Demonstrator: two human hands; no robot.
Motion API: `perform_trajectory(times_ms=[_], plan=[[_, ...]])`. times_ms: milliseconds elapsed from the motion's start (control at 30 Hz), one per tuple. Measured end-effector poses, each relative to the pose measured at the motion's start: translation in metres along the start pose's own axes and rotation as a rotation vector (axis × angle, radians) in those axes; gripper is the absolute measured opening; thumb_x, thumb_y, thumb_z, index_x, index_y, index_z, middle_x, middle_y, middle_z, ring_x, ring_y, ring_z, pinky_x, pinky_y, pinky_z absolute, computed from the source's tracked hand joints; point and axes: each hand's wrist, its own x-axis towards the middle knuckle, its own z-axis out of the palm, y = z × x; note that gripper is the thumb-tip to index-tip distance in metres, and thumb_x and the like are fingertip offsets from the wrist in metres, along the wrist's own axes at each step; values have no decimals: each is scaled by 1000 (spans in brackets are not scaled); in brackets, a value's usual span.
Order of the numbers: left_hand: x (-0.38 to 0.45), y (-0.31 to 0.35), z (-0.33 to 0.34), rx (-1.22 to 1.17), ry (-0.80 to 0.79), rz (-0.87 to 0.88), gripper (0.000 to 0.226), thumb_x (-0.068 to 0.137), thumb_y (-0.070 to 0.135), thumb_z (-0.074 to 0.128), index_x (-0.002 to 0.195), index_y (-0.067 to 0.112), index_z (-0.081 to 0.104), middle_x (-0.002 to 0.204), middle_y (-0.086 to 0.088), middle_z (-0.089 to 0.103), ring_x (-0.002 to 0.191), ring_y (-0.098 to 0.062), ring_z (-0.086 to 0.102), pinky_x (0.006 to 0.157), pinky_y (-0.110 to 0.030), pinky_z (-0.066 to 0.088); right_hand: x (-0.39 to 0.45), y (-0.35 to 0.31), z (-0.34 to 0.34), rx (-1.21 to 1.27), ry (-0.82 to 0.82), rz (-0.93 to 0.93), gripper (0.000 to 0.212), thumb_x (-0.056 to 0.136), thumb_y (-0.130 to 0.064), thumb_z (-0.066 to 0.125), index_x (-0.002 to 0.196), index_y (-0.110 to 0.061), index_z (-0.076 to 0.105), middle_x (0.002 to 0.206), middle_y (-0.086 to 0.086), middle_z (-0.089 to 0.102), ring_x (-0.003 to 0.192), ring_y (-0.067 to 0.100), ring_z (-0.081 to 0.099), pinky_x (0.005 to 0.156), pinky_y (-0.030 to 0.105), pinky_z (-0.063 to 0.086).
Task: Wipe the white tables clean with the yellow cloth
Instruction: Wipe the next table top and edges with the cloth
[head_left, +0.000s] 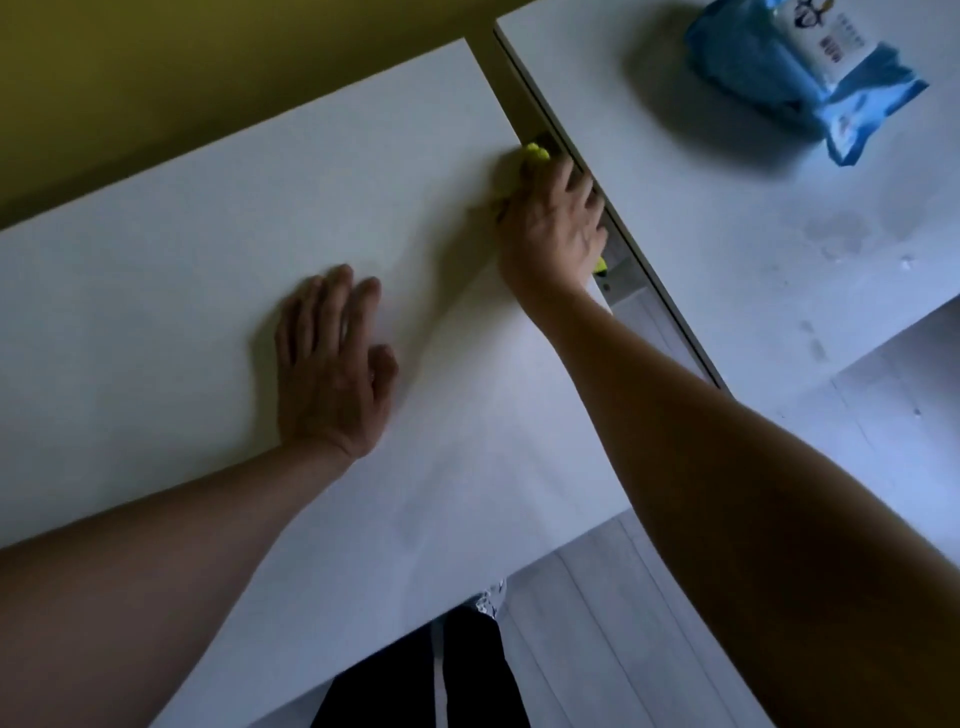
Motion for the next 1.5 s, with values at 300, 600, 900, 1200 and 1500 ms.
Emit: perform_trajectory(times_ms=[300, 600, 900, 1200, 1500], plan=[[-2, 2, 0, 33, 15, 7, 63, 95, 28, 46, 156, 14, 42, 164, -14, 36, 151, -39, 32, 125, -49, 20, -158, 153, -52, -94, -8, 111, 49, 96, -46, 27, 125, -11, 45, 115, 17, 53, 103, 37, 50, 83, 49, 43], [-8, 14, -4, 117, -16, -24, 60, 102, 26, 41, 160, 14, 35, 167, -15, 30, 153, -39, 28, 126, -50, 18, -100, 100, -35, -52, -23, 51, 42, 95, -39, 45, 129, -14, 44, 121, 14, 54, 111, 36, 51, 87, 47, 40], [-8, 12, -5, 81, 22, -3, 58, 99, 25, 46, 156, 15, 42, 164, -14, 37, 151, -36, 32, 123, -49, 23, -132, 134, -40, -5, 9, 77, 48, 92, -41, 49, 131, -14, 42, 122, 15, 53, 112, 37, 50, 86, 49, 41], [-10, -1, 4, -12, -1, 48, 55, 100, 30, 32, 153, 15, 35, 163, -21, 31, 145, -47, 32, 121, -57, 23, -201, 143, -37, 336, 231, 770, 49, 102, -36, 40, 146, -14, 37, 136, 19, 47, 122, 38, 45, 99, 48, 37], [-137, -112, -46, -57, -294, 701, 61, 100, 33, 37, 155, 8, 45, 168, -16, 29, 149, -44, 36, 123, -61, 24, -194, 135, -35, 237, 285, 865, 44, 103, -42, 36, 136, -15, 41, 127, 18, 52, 116, 37, 51, 91, 46, 43]])
